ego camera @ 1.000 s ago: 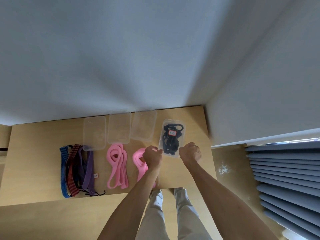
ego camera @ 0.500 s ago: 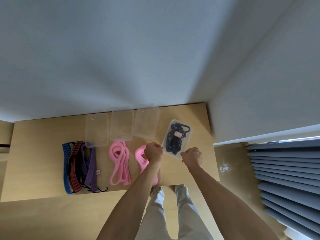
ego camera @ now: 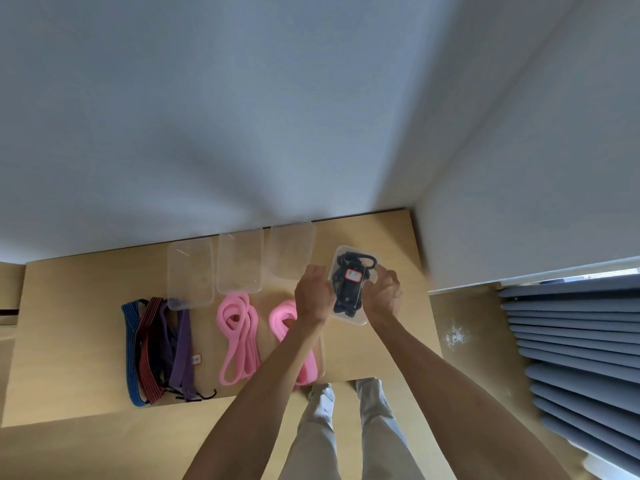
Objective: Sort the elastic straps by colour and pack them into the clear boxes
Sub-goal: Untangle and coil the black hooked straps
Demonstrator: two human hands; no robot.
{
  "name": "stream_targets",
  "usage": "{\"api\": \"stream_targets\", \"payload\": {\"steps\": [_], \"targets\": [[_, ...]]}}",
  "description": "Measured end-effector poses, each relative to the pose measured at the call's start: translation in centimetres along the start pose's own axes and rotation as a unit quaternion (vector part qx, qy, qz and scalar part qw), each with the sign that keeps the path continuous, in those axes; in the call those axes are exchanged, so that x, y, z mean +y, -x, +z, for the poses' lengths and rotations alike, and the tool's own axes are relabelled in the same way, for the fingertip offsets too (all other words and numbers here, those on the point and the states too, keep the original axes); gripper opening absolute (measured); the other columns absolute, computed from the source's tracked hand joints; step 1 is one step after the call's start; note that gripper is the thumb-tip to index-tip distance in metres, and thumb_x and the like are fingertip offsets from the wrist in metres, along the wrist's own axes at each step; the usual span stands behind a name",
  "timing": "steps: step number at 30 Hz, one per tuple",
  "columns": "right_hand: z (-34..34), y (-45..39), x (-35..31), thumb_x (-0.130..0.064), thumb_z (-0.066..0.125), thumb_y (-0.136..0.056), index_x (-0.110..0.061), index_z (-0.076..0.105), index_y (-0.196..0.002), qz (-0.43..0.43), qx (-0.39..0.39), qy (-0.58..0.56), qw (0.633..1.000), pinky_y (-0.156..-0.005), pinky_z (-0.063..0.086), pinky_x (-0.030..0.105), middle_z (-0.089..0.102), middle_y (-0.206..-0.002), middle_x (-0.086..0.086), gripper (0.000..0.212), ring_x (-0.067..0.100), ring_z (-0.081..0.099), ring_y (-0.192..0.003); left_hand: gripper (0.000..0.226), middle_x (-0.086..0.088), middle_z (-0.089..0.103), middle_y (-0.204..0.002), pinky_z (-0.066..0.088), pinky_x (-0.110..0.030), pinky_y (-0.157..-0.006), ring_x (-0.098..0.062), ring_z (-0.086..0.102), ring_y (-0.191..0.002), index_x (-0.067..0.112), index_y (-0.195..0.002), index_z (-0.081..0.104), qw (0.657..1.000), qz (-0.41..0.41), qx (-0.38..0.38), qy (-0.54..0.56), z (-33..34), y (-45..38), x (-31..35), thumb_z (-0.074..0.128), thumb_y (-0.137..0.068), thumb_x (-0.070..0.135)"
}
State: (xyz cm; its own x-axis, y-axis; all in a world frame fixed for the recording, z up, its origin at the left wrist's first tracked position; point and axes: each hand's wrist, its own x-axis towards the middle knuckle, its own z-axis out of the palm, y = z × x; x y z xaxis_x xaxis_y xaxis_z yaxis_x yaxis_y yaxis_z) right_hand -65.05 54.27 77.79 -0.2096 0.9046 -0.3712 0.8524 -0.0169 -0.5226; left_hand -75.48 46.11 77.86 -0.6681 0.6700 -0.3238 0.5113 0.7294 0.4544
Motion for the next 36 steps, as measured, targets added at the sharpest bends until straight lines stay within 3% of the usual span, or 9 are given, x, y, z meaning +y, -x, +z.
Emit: {"api": "stream_targets", "payload": {"steps": [3,6,9,15,21,26,30,32,36], "targets": [[0.3,-1.3,-0.7,-0.005,0.052,-0.094,-0.011,0.062,-0.13,0.01,-0.003,-0.01,1.0,-0.075,0.045,0.033,0.063,-0.115,0.017,0.037,0.034,0.063,-0.098,0.02,-0.009,0.062,-0.105,0.039,-0.026,-0.068,-0.021,0.056,-0.081,0.009,-0.108,0.064,0.999,-0.014,0.021,0.023,0.2,-1.9,1.5,0.048,-0.097,0.012],[0.7,-2.2,-1.0,-0.007,0.05,-0.095,-0.016,0.059,-0.132,-0.023,-0.019,0.053,0.998,-0.074,0.049,0.036,0.059,-0.111,0.016,0.039,0.035,0.063,-0.092,0.029,-0.002,0.058,-0.104,0.039,-0.024,-0.073,-0.023,0.06,-0.091,0.02,-0.117,0.065,0.999,-0.011,0.024,0.029,0.6,-3.4,2.3,0.046,-0.096,0.016],[1.3,-2.7,-0.7,-0.004,0.05,-0.095,-0.015,0.051,-0.139,-0.043,-0.043,0.1,0.993,-0.081,0.052,0.038,0.056,-0.116,0.015,0.045,0.033,0.063,-0.092,0.027,0.002,0.053,-0.101,0.037,-0.026,-0.076,-0.024,0.058,-0.098,0.023,-0.114,0.064,0.999,-0.016,0.011,0.032,1.5,-4.3,1.9,0.044,-0.099,0.013],[1.6,-2.7,-1.0,-0.006,0.058,-0.092,-0.011,0.042,-0.141,-0.064,-0.054,0.109,0.991,-0.086,0.051,0.033,0.046,-0.132,0.013,0.053,0.029,0.058,-0.108,0.028,-0.006,0.055,-0.117,0.052,-0.038,-0.079,-0.025,0.055,-0.105,0.014,-0.119,0.06,1.0,0.02,0.002,-0.017,1.3,-4.6,1.5,0.051,-0.092,0.011],[1.2,-3.5,-1.2,-0.006,0.058,-0.09,-0.007,0.04,-0.142,-0.083,-0.087,0.138,0.983,-0.094,0.048,0.034,0.034,-0.145,0.01,0.055,0.028,0.048,-0.119,0.039,-0.007,0.051,-0.133,0.053,-0.04,-0.088,-0.025,0.052,-0.115,0.007,-0.13,0.055,0.995,0.089,-0.031,-0.042,1.1,-4.2,1.0,0.058,-0.092,0.011],[0.3,-2.2,-0.5,-0.003,0.059,-0.088,-0.006,0.055,-0.128,-0.2,-0.053,0.088,0.974,-0.084,0.056,0.043,0.045,-0.143,0.011,0.041,0.029,0.05,-0.118,0.045,-0.007,0.043,-0.147,0.055,-0.038,-0.09,-0.025,0.053,-0.12,0.01,-0.129,0.056,0.992,0.121,-0.032,-0.012,0.9,-1.9,0.5,0.062,-0.085,0.01],[0.2,-1.1,1.0,-0.018,0.07,-0.082,-0.011,0.047,-0.14,-0.236,-0.146,0.176,0.944,-0.112,0.038,0.037,0.026,-0.159,0.008,0.063,0.023,0.029,-0.145,0.068,-0.013,0.024,-0.162,0.035,-0.034,-0.115,-0.027,0.034,-0.144,0.012,-0.15,0.041,0.977,0.17,-0.11,-0.069,1.5,0.1,-1.2,0.064,-0.088,0.02],[0.3,-1.2,1.0,-0.018,0.073,-0.079,-0.01,0.046,-0.14,-0.247,-0.138,0.182,0.942,-0.116,0.032,0.038,0.021,-0.161,0.011,0.067,0.024,0.022,-0.149,0.071,-0.013,0.02,-0.164,0.028,-0.034,-0.119,-0.027,0.025,-0.15,0.012,-0.154,0.034,0.975,0.174,-0.112,-0.081,1.6,-0.2,-1.3,0.064,-0.091,0.02],[0.7,-2.1,-0.7,-0.016,0.071,-0.08,-0.014,0.042,-0.141,-0.218,-0.128,0.18,0.951,-0.114,0.031,0.037,0.017,-0.161,0.01,0.067,0.026,0.023,-0.145,0.064,-0.011,0.018,-0.165,0.031,-0.033,-0.116,-0.026,0.027,-0.149,0.013,-0.151,0.04,0.981,0.15,-0.088,-0.083,1.4,-1.7,-0.8,0.063,-0.092,0.022]]}}
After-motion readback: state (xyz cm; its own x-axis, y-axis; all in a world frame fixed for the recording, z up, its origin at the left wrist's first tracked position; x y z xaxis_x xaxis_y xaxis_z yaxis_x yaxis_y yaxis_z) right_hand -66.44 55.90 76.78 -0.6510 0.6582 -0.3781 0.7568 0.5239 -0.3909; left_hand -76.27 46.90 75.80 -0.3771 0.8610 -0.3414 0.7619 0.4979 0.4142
